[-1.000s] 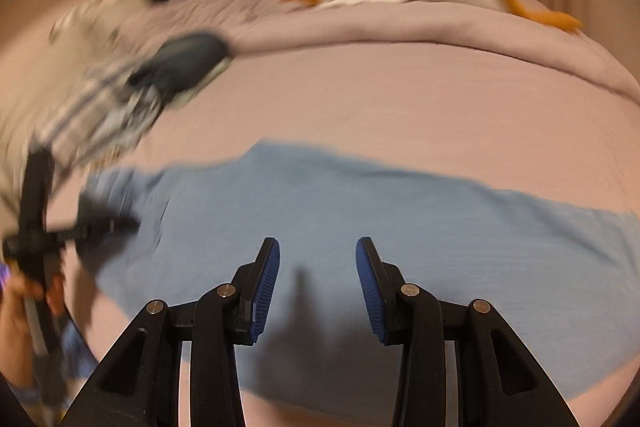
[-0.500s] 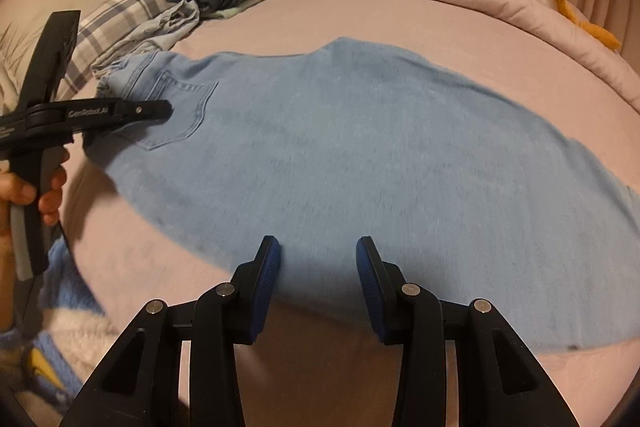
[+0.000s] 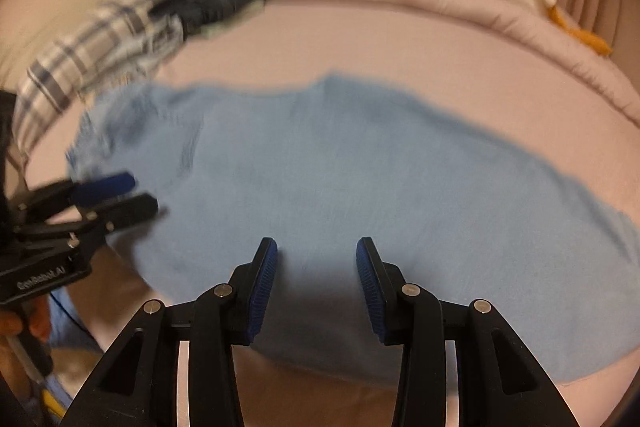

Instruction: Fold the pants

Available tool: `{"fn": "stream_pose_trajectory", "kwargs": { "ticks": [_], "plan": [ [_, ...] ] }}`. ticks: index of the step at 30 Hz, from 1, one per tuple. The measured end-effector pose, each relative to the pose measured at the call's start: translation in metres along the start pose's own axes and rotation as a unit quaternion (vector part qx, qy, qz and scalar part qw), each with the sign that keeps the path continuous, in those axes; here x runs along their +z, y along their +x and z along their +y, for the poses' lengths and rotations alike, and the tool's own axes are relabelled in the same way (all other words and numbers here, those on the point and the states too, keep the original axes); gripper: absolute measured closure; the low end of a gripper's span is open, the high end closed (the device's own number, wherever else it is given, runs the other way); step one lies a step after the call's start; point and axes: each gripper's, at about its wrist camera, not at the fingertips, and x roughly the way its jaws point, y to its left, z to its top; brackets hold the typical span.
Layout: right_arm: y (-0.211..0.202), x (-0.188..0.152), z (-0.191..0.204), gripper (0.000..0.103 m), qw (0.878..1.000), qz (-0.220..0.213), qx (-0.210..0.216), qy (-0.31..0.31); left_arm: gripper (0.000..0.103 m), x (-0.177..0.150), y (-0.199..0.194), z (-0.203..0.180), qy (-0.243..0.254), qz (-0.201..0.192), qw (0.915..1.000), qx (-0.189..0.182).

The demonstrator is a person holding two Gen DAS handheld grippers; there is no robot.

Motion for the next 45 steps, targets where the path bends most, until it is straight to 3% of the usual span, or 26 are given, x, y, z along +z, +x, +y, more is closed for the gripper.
{"fn": "stream_pose_trajectory", "kwargs": {
  "ticks": [3, 6, 10, 15, 22, 27, 31, 36, 39, 41, 45],
  "plan": [
    [0.001, -0.009, 0.006, 0.061, 1.0, -0.004, -0.01, -0.015, 0.048, 0.001, 0.001, 0.001, -0.001, 0.0, 1.0, -0.008],
    [-0.004, -0.001, -0.001, 0.061, 1.0, 0.005, 0.008, 0.005, 0.045, 0.001, 0.002, 0.002, -0.003, -0.003, 0.9999, -0.017],
    [-0.011, 0.012, -0.011, 0.061, 0.999, -0.022, -0.004, 0.027, 0.046, 0.0, -0.001, -0.002, -0.005, -0.003, 0.9999, -0.015],
    [0.012, 0.008, -0.021, 0.061, 0.999, 0.026, -0.016, 0.041, 0.046, 0.012, -0.011, -0.002, -0.024, -0.003, 0.9992, -0.034],
    [0.002, 0.016, -0.042, 0.061, 0.996, 0.012, 0.002, 0.088, 0.045, 0.031, -0.01, -0.005, -0.015, -0.021, 0.9991, -0.035],
    [0.009, 0.016, -0.055, 0.061, 0.991, 0.023, 0.0, 0.129, 0.046, 0.03, 0.018, 0.008, -0.033, 0.031, 0.9989, -0.013],
    [0.011, 0.017, -0.05, 0.061, 0.993, 0.027, -0.001, 0.119, 0.043, 0.031, 0.016, 0.007, -0.029, 0.027, 0.999, -0.02],
    [0.011, 0.032, -0.061, 0.061, 0.989, 0.001, 0.018, 0.148, 0.043, 0.041, 0.008, 0.009, -0.036, 0.005, 0.9983, -0.046],
    [0.018, 0.036, -0.059, 0.06, 0.991, 0.004, 0.019, 0.134, 0.043, 0.057, 0.014, 0.007, -0.031, 0.006, 0.9985, -0.045],
    [0.032, 0.038, -0.054, 0.054, 0.993, 0.038, 0.029, 0.112, 0.043, 0.07, 0.024, 0.006, -0.03, 0.012, 0.9984, -0.046],
    [0.025, 0.051, -0.051, 0.054, 0.995, 0.034, 0.022, 0.086, 0.043, 0.089, 0.039, 0.01, -0.049, 0.018, 0.9963, -0.068]
  ]
}}
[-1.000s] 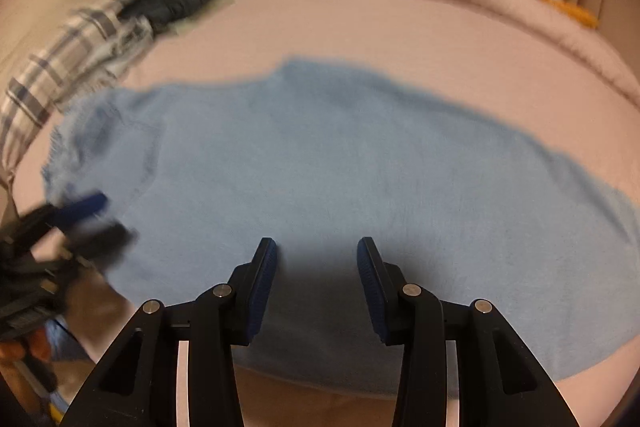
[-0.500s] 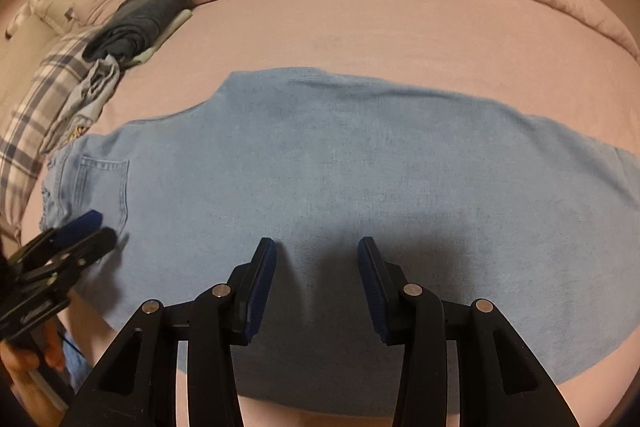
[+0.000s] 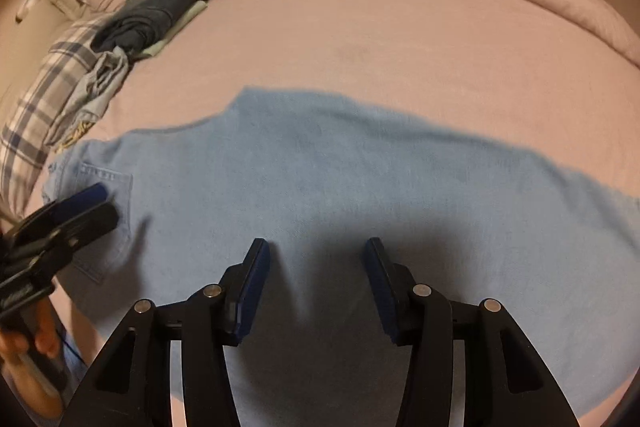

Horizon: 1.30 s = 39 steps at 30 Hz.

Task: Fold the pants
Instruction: 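Grasp the folded hem edge of the jeans with the right gripper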

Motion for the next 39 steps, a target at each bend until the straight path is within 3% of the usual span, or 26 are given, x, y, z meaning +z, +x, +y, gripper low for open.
{"fn": "stream_pose_trajectory", "kwargs": {
  "ticks": [3, 5, 8, 10, 15, 18, 19, 20, 25, 26, 28, 30, 33, 37, 39],
  "plan": [
    [-0.013, 0.018, -0.011, 0.054, 1.0, -0.031, -0.001, 0.003, 0.043, 0.006, 0.015, 0.006, 0.003, 0.007, 0.9992, 0.039],
    [-0.017, 0.03, -0.02, 0.054, 0.999, -0.048, -0.002, 0.002, 0.044, 0.004, 0.025, 0.014, -0.008, 0.022, 0.999, 0.039],
    [-0.009, 0.049, -0.028, 0.054, 0.999, -0.053, -0.009, -0.012, 0.044, -0.001, 0.023, 0.012, 0.014, 0.01, 0.9989, 0.044],
    [0.002, 0.063, -0.029, 0.054, 0.999, -0.044, 0.001, -0.02, 0.044, -0.003, 0.023, 0.011, 0.02, 0.009, 0.9986, 0.048],
    [0.034, 0.091, 0.001, 0.054, 0.995, -0.014, 0.081, -0.058, 0.044, -0.005, 0.023, 0.013, 0.02, 0.006, 0.9987, 0.045],
    [0.067, 0.105, 0.015, 0.054, 0.989, 0.048, 0.128, -0.05, 0.044, -0.006, 0.023, 0.017, 0.021, 0.004, 0.999, 0.04],
    [0.076, 0.106, 0.019, 0.061, 0.986, 0.071, 0.14, -0.048, 0.044, -0.006, 0.024, 0.017, 0.02, 0.003, 0.999, 0.039],
    [0.082, 0.105, 0.022, 0.078, 0.986, 0.083, 0.136, -0.052, 0.044, -0.006, 0.024, 0.018, 0.02, 0.001, 0.9991, 0.038],
    [0.082, 0.105, 0.027, 0.102, 0.991, 0.057, 0.11, -0.053, 0.044, -0.006, 0.027, 0.016, 0.024, -0.006, 0.9989, 0.039],
    [0.079, 0.105, 0.026, 0.102, 0.996, 0.03, 0.073, -0.052, 0.044, -0.007, 0.027, 0.016, 0.025, -0.008, 0.9989, 0.038],
    [0.067, 0.103, 0.019, 0.102, 0.998, -0.012, 0.041, -0.047, 0.044, -0.008, 0.027, 0.015, 0.028, -0.01, 0.9988, 0.039],
    [0.044, 0.09, 0.01, 0.102, 0.996, -0.051, 0.073, -0.021, 0.044, -0.007, 0.028, 0.014, 0.029, -0.009, 0.9987, 0.042],
    [0.01, 0.056, -0.004, 0.087, 0.992, -0.085, 0.096, -0.011, 0.044, -0.006, 0.029, 0.014, 0.028, -0.008, 0.9986, 0.043],
    [-0.025, -0.003, -0.048, 0.067, 0.995, -0.093, 0.021, -0.001, 0.043, -0.007, 0.029, 0.013, 0.034, -0.009, 0.9982, 0.049],
    [-0.039, -0.028, -0.085, 0.065, 0.995, -0.092, -0.022, 0.021, 0.043, -0.008, 0.03, 0.01, 0.04, -0.009, 0.9975, 0.057]
  ]
}}
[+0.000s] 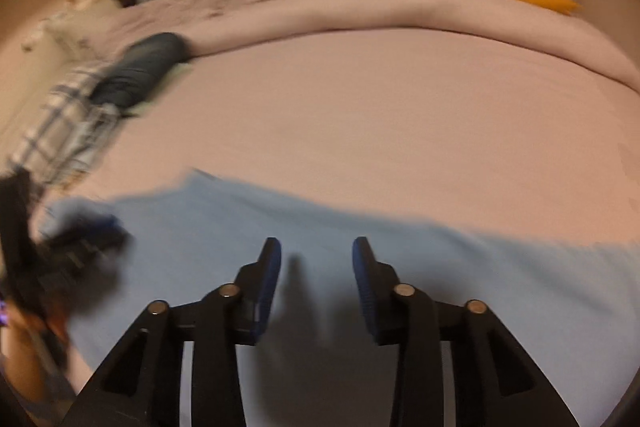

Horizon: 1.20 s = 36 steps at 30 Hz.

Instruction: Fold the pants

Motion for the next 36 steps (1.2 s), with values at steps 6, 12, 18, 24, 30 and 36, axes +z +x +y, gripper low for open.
{"fn": "stream_pose_trajectory", "kwargs": {
  "ticks": [6, 12, 18, 24, 30, 36],
  "plan": [
    [-0.048, -0.047, -0.146, 0.066, 0.986, -0.043, -0.064, 0.145, 0.043, 0.0, 0.002, -0.006, 0.016, 0.0, 0.9996, 0.025],
    [-0.119, -0.079, -0.249, 0.06, 0.926, -0.109, -0.127, 0.338, 0.041, 0.002, -0.011, -0.016, -0.027, 0.002, 0.9991, 0.031],
    [-0.154, -0.133, -0.26, 0.057, 0.894, -0.128, -0.031, 0.427, 0.041, 0.004, -0.02, -0.068, -0.018, 0.009, 0.9984, -0.053],
    [-0.125, -0.15, -0.237, 0.057, 0.883, -0.114, 0.061, 0.452, 0.041, 0.001, 0.007, -0.129, -0.026, 0.077, 0.98, -0.182],
    [-0.109, -0.127, -0.234, 0.061, 0.895, -0.125, 0.021, 0.428, 0.042, -0.008, 0.031, -0.136, -0.081, 0.113, 0.9674, -0.212],
    [-0.113, -0.113, -0.219, 0.089, 0.903, -0.146, -0.018, 0.405, 0.044, -0.006, 0.023, -0.126, -0.119, 0.122, 0.9594, -0.225]
  ]
}}
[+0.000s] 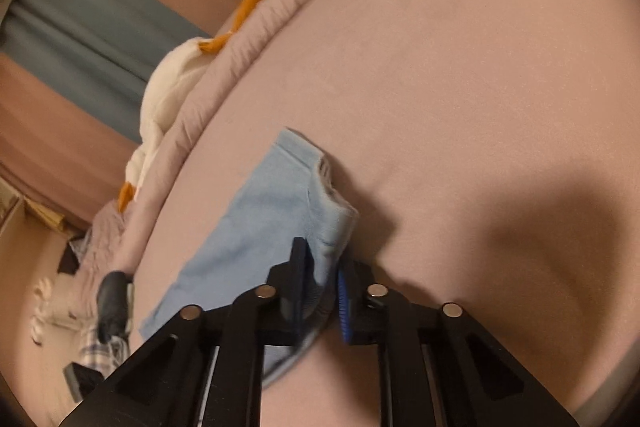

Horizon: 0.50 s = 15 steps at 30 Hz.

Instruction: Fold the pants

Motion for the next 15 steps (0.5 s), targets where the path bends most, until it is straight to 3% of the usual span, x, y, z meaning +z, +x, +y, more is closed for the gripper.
{"fn": "stream_pose_trajectory", "kwargs": {
  "ticks": [3, 6, 9, 15],
  "plan": [
    [-0.01, -0.007, 0.053, 0.09, 0.993, -0.03, -0.008, -0.114, 0.043, 0.005, -0.006, -0.005, -0.036, 0.0, 0.9971, -0.066],
    [-0.01, -0.037, 0.119, 0.09, 0.965, -0.048, -0.019, -0.258, 0.041, 0.009, -0.005, -0.019, -0.053, 0.005, 0.9888, -0.139],
    [-0.004, -0.075, 0.16, 0.09, 0.938, -0.049, -0.004, -0.344, 0.037, 0.011, 0.006, -0.032, -0.063, 0.021, 0.9781, -0.197],
    [0.02, -0.141, 0.196, 0.09, 0.909, -0.015, 0.027, -0.415, 0.035, 0.013, 0.037, -0.016, -0.126, 0.043, 0.9648, -0.227]
  ]
}}
